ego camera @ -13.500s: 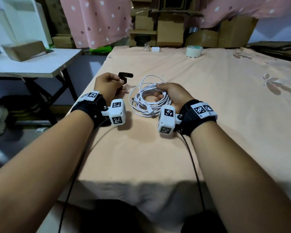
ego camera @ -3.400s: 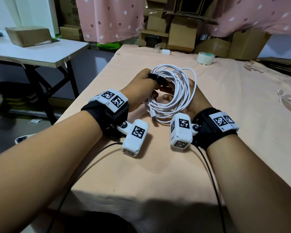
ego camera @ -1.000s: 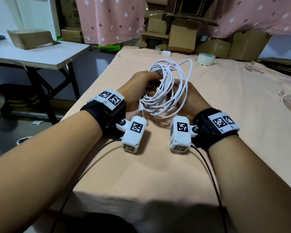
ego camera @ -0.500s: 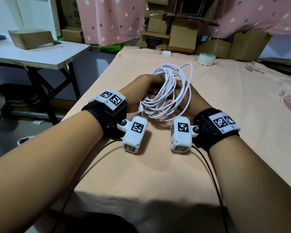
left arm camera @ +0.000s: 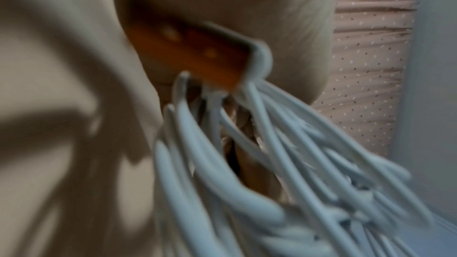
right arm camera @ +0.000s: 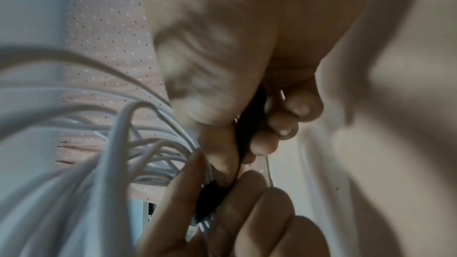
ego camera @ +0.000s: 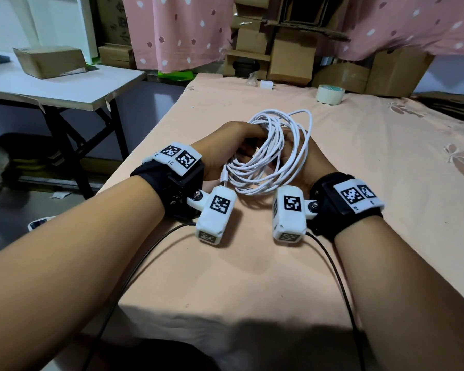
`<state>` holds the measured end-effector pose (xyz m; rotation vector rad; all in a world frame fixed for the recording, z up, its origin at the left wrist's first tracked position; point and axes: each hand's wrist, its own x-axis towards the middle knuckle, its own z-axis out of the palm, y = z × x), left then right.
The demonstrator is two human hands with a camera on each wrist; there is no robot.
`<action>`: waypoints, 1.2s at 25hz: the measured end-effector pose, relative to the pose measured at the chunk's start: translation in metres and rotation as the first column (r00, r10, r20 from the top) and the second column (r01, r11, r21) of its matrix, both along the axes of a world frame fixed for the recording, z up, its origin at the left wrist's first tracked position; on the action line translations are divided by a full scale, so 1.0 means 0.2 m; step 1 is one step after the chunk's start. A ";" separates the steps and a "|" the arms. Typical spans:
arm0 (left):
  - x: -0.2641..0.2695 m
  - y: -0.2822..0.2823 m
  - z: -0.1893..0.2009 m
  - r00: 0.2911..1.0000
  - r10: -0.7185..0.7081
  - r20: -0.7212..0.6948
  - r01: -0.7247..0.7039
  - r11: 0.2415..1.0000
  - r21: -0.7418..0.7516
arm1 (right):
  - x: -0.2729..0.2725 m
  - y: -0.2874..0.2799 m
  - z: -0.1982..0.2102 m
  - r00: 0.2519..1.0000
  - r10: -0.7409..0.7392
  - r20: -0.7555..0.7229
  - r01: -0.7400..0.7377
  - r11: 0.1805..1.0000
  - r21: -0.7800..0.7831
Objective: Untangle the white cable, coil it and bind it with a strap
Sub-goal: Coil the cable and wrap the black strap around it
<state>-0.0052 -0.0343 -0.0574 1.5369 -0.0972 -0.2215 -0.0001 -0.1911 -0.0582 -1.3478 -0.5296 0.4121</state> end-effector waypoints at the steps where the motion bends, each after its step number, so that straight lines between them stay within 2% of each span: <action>1: 0.00 0.00 0.00 1.000 0.005 0.016 -0.005 1.000 0.003 | -0.01 0.00 0.00 1.000 -0.011 -0.022 0.012 1.000 0.027; 3: 0.00 0.00 0.00 0.999 0.013 0.031 -0.013 1.000 -0.009 | 0.00 -0.01 0.00 0.998 -0.058 -0.024 0.059 0.997 0.056; 8: 0.04 0.01 -0.02 0.993 0.099 0.071 -0.098 0.995 -0.016 | 0.04 -0.01 -0.02 0.944 -0.322 0.068 0.325 0.944 -0.048; 11: 0.05 0.00 -0.02 0.983 0.149 0.105 -0.146 0.988 -0.040 | 0.07 -0.01 -0.05 0.920 -0.386 0.065 0.390 0.919 -0.061; 14: 0.05 0.00 -0.03 0.976 0.166 0.144 -0.166 0.986 -0.015 | 0.06 0.00 -0.02 0.908 -0.414 0.054 0.418 0.900 -0.120; 21: 0.09 0.03 -0.06 0.937 0.255 0.237 -0.257 0.966 -0.025 | 0.09 -0.01 -0.02 0.880 -0.474 -0.036 0.468 0.877 -0.106; 27: 0.11 0.03 -0.06 0.928 0.293 0.229 -0.286 0.956 -0.064 | 0.05 0.00 -0.01 0.883 -0.468 -0.038 0.463 0.882 -0.092; 30: 0.11 0.03 -0.06 0.927 0.294 0.234 -0.287 0.956 -0.063 | 0.06 0.00 -0.02 0.880 -0.475 0.012 0.473 0.874 -0.109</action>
